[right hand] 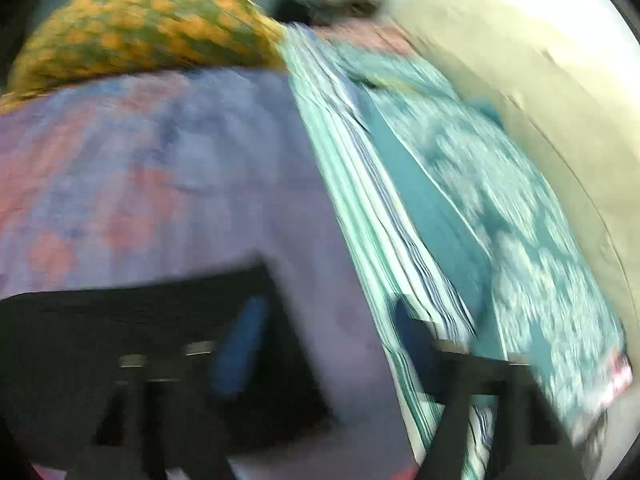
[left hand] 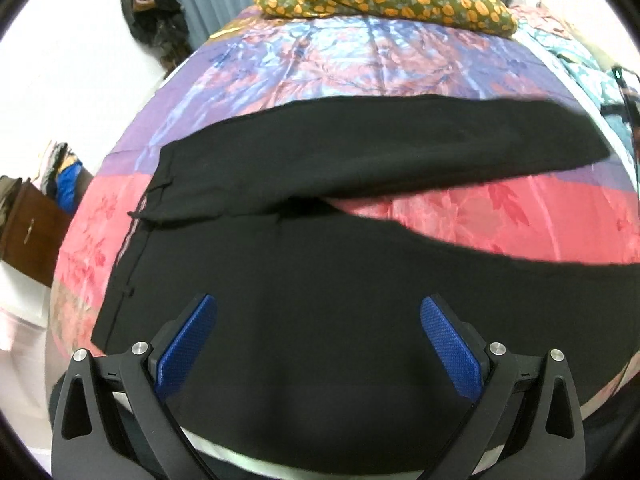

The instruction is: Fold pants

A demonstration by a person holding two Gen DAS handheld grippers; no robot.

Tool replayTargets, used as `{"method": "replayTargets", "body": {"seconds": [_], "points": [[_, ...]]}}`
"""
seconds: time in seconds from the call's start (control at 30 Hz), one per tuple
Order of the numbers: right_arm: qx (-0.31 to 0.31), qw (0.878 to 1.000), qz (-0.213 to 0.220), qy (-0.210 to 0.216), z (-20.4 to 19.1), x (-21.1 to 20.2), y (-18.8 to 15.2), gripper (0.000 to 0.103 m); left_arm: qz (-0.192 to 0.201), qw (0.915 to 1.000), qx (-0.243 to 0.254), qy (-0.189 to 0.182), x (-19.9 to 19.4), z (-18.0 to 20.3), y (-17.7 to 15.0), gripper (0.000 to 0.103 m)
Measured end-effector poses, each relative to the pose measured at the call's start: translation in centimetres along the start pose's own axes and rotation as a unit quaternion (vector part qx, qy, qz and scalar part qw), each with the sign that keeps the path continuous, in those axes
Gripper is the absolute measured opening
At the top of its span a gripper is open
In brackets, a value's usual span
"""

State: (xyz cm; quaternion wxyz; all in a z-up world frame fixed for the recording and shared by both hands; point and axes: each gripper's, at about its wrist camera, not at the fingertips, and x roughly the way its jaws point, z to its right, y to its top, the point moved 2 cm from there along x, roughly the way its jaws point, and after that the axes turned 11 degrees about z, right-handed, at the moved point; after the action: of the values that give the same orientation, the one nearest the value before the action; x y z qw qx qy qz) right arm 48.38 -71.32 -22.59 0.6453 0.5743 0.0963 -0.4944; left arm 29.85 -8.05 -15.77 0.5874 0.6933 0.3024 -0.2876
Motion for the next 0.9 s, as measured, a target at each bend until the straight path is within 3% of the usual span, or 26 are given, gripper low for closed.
{"method": "replayTargets", "body": {"seconds": [0.1, 0.13, 0.23, 0.3, 0.33, 0.37, 0.43, 0.47, 0.53, 0.57, 0.6, 0.63, 0.67, 0.7, 0.73, 0.77, 0.83, 0.9], "points": [[-0.018, 0.999, 0.027, 0.040, -1.5, -1.6, -1.3, 0.079, 0.034, 0.9992, -0.011, 0.019, 2.2, -1.7, 3.0, 0.102], [-0.017, 0.997, 0.036, 0.071, -2.6, -2.5, -1.8, 0.079, 0.040, 0.9986, -0.013, 0.033, 3.5, -2.3, 4.1, 0.102], [0.014, 0.974, 0.033, 0.224, -7.9, -5.6, -3.2, 0.079, 0.053, 0.9920, -0.022, 0.112, 10.8, -4.7, 7.6, 0.102], [0.037, 0.927, 0.012, 0.372, -14.3, -9.1, -4.7, 0.078, 0.043, 0.9836, -0.004, 0.175, 15.5, -5.9, 7.9, 0.102], [0.037, 0.911, 0.005, 0.411, -16.4, -10.4, -5.3, 0.078, 0.021, 0.9782, 0.009, 0.207, 17.7, -6.5, 7.6, 0.102], [0.032, 0.882, -0.008, 0.470, -19.9, -12.2, -6.3, 0.077, -0.012, 0.9726, 0.014, 0.232, 20.5, -7.8, 6.6, 0.102], [0.017, 0.840, -0.039, 0.541, -25.1, -14.5, -8.1, 0.077, 0.018, 0.9749, -0.021, 0.221, 20.7, -9.9, 6.0, 0.103], [-0.011, 0.835, -0.052, 0.548, -27.5, -15.4, -9.1, 0.073, 0.013, 0.9727, -0.023, 0.231, 20.7, -10.5, 5.9, 0.103], [-0.083, 0.856, -0.045, 0.508, -29.8, -15.7, -10.4, 0.070, 0.000, 0.9707, -0.037, 0.237, 20.6, -12.6, 5.5, 0.103], [-0.113, 0.870, -0.029, 0.478, -29.6, -15.0, -10.7, 0.058, -0.004, 0.9695, -0.041, 0.242, 20.6, -13.5, 5.3, 0.103], [-0.114, 0.875, -0.019, 0.470, -28.4, -14.1, -10.5, 0.040, -0.007, 0.9689, -0.044, 0.243, 20.6, -14.3, 5.1, 0.103], [-0.086, 0.887, -0.021, 0.454, -25.5, -12.0, -10.0, 0.026, -0.008, 0.9692, -0.049, 0.241, 20.5, -14.9, 4.9, 0.103], [-0.050, 0.902, -0.034, 0.427, -22.5, -10.0, -9.6, 0.020, -0.010, 0.9705, -0.061, 0.233, 20.0, -15.9, 4.6, 0.103], [-0.024, 0.915, -0.042, 0.400, -19.9, -8.3, -9.2, 0.021, -0.012, 0.9707, -0.068, 0.230, 19.3, -16.4, 4.4, 0.102], [-0.006, 0.948, -0.054, 0.314, -15.3, -6.4, -9.1, 0.031, -0.013, 0.9706, -0.073, 0.229, 18.7, -16.5, 4.3, 0.101], [-0.016, 0.967, -0.056, 0.249, -11.8, -5.8, -9.4, 0.034, -0.007, 0.9727, -0.078, 0.218, 17.2, -16.6, 4.0, 0.101], [-0.036, 0.977, -0.046, 0.207, -6.9, -6.6, -10.2, 0.034, 0.013, 0.9798, -0.075, 0.185, 15.1, -15.7, 3.5, 0.101], [-0.054, 0.977, -0.043, 0.201, -2.6, -9.9, -12.4, 0.037, 0.032, 0.9905, -0.052, 0.123, 11.9, -12.8, 1.9, 0.101]]}}
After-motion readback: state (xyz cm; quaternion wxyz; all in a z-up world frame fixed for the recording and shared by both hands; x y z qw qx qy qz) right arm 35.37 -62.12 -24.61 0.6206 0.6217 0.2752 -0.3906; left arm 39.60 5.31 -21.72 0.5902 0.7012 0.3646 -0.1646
